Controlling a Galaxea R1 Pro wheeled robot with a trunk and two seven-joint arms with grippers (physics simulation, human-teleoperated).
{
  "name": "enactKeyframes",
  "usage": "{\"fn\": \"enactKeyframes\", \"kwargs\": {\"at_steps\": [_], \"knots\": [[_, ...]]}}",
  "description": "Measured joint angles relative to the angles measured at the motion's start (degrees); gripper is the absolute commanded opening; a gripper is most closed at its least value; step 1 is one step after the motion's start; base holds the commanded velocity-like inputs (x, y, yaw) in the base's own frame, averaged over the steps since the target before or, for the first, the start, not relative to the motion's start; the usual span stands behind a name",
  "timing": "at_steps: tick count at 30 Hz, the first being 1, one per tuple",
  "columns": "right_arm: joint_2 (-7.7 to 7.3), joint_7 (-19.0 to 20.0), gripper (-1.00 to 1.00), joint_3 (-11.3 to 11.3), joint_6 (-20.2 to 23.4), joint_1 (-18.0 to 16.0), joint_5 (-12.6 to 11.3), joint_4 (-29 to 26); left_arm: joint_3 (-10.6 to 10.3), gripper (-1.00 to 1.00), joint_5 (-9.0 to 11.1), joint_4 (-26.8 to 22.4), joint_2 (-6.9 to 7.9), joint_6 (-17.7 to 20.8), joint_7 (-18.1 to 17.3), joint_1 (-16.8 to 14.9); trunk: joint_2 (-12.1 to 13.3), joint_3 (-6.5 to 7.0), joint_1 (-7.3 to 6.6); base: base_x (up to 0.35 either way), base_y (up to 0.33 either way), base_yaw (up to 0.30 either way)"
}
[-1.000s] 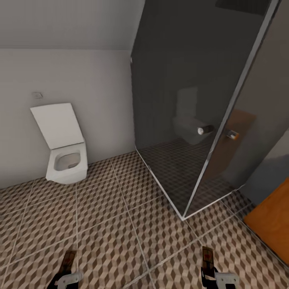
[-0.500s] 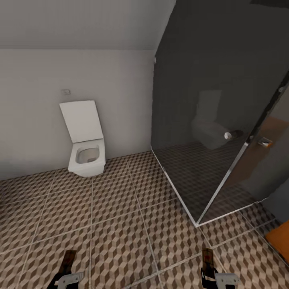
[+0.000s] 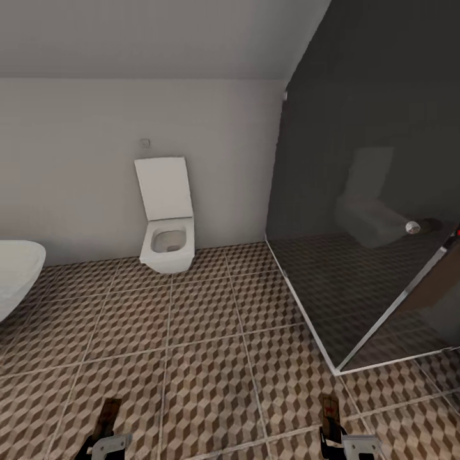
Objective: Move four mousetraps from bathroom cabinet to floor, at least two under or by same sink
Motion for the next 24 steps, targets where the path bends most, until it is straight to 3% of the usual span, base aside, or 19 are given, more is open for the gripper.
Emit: {"fn": "enactKeyframes", "kwargs": {"at_steps": [24], "knots": [[0.01, 0.0, -1.00, 0.0, 0.1, 0.0, 0.0, 0.1, -0.1, -1.00, 0.0, 0.0, -0.15, 0.1, 0.0, 0.0, 0.0, 0.00, 0.00, 0.000, 0.000, 0.286]]}}
